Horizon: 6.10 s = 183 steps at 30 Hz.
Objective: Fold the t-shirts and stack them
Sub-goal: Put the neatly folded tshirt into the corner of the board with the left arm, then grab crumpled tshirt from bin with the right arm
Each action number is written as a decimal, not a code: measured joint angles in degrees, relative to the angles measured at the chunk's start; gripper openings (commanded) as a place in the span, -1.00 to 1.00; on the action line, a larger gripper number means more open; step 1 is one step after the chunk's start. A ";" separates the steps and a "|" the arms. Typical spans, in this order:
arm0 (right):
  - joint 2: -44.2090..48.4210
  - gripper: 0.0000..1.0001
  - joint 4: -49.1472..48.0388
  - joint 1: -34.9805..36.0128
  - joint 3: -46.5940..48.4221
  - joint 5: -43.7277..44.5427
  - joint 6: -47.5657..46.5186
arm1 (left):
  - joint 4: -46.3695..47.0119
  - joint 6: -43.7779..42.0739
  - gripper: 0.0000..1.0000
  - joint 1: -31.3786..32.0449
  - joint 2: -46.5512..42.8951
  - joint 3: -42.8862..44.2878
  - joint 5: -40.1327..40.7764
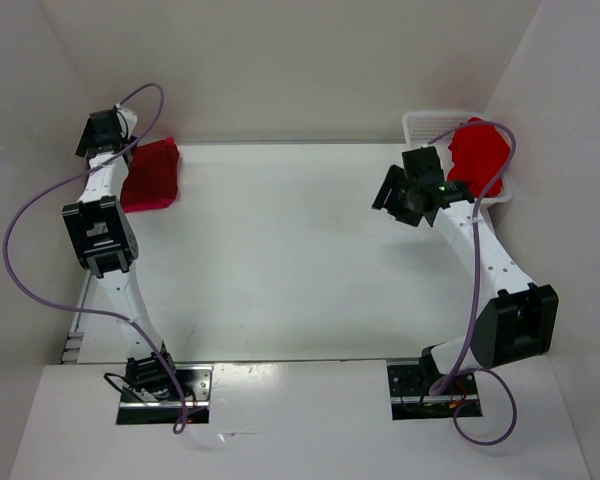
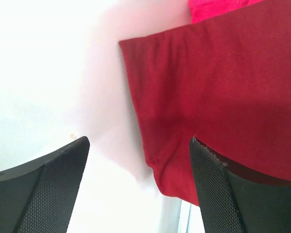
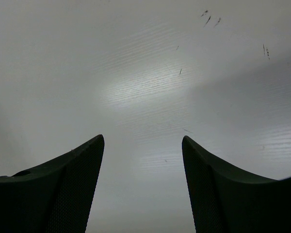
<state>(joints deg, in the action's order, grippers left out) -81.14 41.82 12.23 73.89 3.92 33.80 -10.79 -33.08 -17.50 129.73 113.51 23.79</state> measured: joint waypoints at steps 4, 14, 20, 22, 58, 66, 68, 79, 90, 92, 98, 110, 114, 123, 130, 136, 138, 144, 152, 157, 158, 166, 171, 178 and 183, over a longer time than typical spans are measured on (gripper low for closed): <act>-0.24 0.41 0.31 0.00 0.55 -0.02 -0.26 | 0.44 0.04 0.83 0.31 -0.31 0.09 0.09; -12.52 0.44 2.64 -0.39 19.28 7.56 -0.46 | -3.13 2.62 0.90 2.80 -7.02 -0.81 -6.08; -17.05 0.44 2.73 -2.19 27.45 11.80 0.46 | -5.27 7.58 0.98 6.21 -8.09 -2.69 -11.52; -17.40 0.44 2.80 -2.54 27.69 12.24 0.79 | -7.04 8.90 0.98 7.69 -7.74 -2.93 -12.74; -12.85 0.46 1.66 -2.62 17.57 11.08 0.33 | -6.21 17.99 -0.82 10.84 3.63 -1.55 -6.32; -11.37 0.46 1.46 -2.62 17.57 10.67 -0.48 | 0.76 14.05 -1.00 11.23 1.92 -12.24 -9.97; -11.10 0.46 1.44 -2.62 17.57 10.67 -0.50 | 2.51 12.70 -1.00 11.76 -0.76 -16.15 -10.49; -10.69 0.58 1.20 -2.62 17.14 10.67 -0.50 | 2.69 11.74 -0.20 13.79 -3.21 -20.00 -11.47; -10.38 0.74 1.07 -2.62 17.77 10.40 -1.36 | -0.33 14.05 1.00 14.29 -9.84 -20.22 -12.92; -10.38 0.74 1.03 -2.67 18.38 10.25 -1.51 | -1.36 14.82 1.00 13.14 -12.39 -18.34 -14.49; -11.67 0.74 0.98 -3.19 20.31 11.56 -1.62 | -2.14 16.63 1.00 5.27 -13.53 -9.18 -17.29; -33.51 0.79 2.12 -10.97 38.80 27.80 5.64 | -7.82 20.00 1.00 -2.64 -7.91 -6.43 -21.29; -41.92 0.98 4.72 -14.03 45.03 34.10 9.07 | -9.16 20.02 1.00 -0.26 -11.63 -11.72 -24.57; -63.69 1.00 17.59 -16.76 77.13 47.98 11.02 | -15.89 21.53 1.00 5.22 -16.04 -13.55 -36.22; -70.20 1.00 20.83 -17.92 89.53 50.27 9.25 | -18.84 21.29 1.00 7.02 -16.04 -13.79 -35.52; -70.20 1.00 22.10 -18.16 90.42 51.49 8.44 | -20.15 21.24 1.00 8.83 -16.04 -13.77 -35.52; -70.20 1.00 24.17 -17.99 90.51 52.37 8.87 | -20.55 21.24 1.00 9.01 -16.04 -13.77 -35.50; -70.23 1.00 28.50 -14.67 92.63 57.02 9.66 | -21.05 21.18 1.00 10.34 -16.04 -13.77 -34.51; -73.16 1.00 30.12 -15.15 93.79 56.85 10.97 | -21.16 20.96 1.00 12.39 -16.04 -13.77 -33.59; -75.03 1.00 30.32 -18.75 93.66 56.74 10.49 | -21.20 20.81 1.00 12.39 -16.04 -13.77 -32.59; -75.47 1.00 30.45 -19.28 93.68 56.81 10.64 | -21.18 20.81 1.00 12.39 -16.04 -13.77 -32.50; -78.09 -0.62 31.41 -19.89 93.57 56.22 10.84 | -21.24 20.06 1.00 12.39 -16.04 -13.77 -31.58; -78.12 -1.00 31.52 -20.04 93.57 55.28 10.01 | -21.29 19.50 1.00 12.39 -16.04 -13.77 -30.82; -78.14 -1.00 31.52 -19.91 93.57 54.05 9.84 | -21.33 19.47 1.00 12.39 -16.04 -13.77 -30.10; -78.14 -1.00 31.52 -17.75 93.59 54.36 10.03 | -21.38 19.45 1.00 12.39 -16.28 -13.77 -30.01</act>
<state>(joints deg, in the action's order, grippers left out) -159.28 73.34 -5.52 167.48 58.28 43.83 -32.16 -13.63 -5.10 113.45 99.74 -6.22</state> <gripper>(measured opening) 0.001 1.001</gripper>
